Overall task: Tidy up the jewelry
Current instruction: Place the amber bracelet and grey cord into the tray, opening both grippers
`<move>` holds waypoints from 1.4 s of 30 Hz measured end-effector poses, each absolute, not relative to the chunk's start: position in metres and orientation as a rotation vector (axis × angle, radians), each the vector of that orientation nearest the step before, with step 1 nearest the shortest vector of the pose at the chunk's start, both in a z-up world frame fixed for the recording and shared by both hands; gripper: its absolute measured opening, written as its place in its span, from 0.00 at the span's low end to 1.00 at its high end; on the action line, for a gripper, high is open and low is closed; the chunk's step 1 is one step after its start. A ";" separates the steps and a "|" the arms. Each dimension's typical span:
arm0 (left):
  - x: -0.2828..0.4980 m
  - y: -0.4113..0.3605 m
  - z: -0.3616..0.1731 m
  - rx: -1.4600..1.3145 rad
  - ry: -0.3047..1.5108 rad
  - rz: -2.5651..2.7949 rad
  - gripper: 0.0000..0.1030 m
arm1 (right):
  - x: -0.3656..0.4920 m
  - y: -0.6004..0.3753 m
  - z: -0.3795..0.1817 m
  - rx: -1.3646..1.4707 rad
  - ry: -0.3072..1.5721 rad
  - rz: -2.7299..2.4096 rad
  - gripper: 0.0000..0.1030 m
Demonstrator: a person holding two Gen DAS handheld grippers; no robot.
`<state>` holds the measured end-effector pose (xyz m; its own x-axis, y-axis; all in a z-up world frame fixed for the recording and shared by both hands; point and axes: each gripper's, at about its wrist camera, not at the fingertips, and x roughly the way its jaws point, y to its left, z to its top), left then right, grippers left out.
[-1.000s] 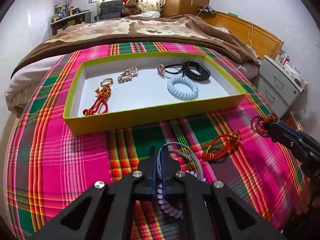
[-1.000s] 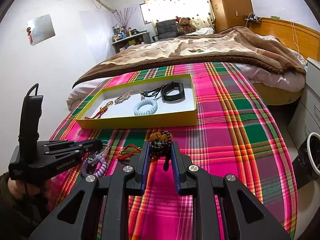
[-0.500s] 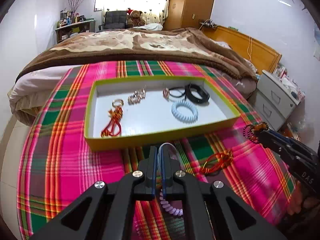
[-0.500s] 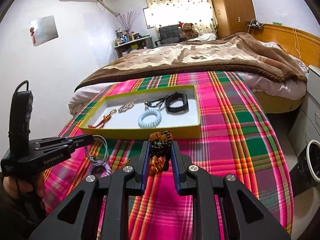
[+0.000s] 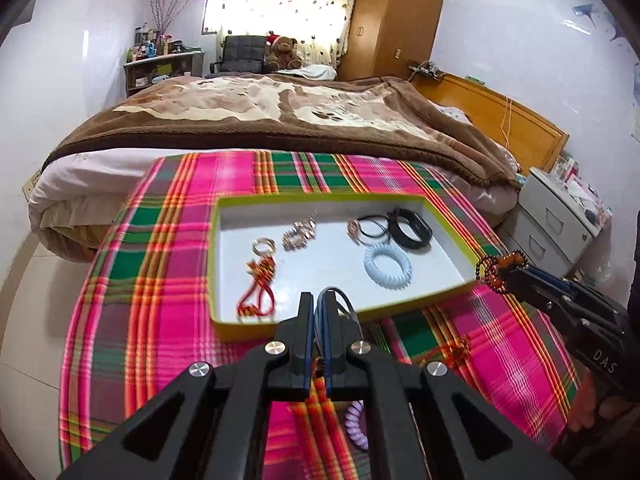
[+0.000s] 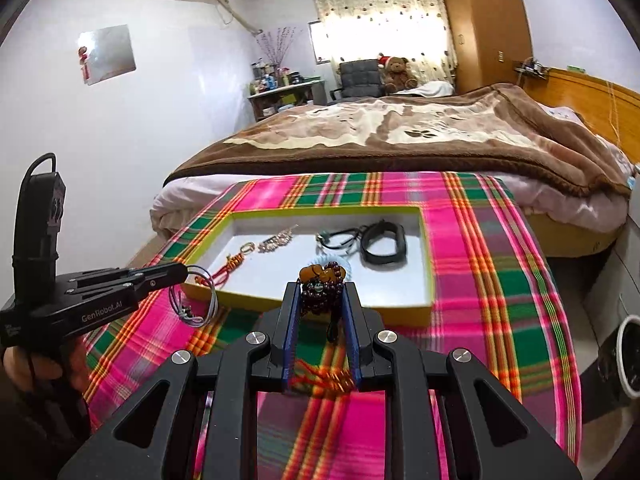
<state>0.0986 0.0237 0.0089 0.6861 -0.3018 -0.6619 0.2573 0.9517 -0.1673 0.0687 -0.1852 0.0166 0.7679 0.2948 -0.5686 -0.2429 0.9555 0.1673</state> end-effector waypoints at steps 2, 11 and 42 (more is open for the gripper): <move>0.106 0.029 0.011 -0.067 0.751 -0.304 0.04 | 0.077 -0.180 0.019 0.085 0.632 0.312 0.20; 0.139 0.043 0.015 -0.089 0.748 -0.278 0.04 | 0.117 -0.152 0.008 0.058 0.686 0.350 0.20; 0.216 0.039 -0.028 -0.070 0.864 -0.251 0.04 | 0.190 -0.108 -0.045 -0.055 0.853 0.320 0.21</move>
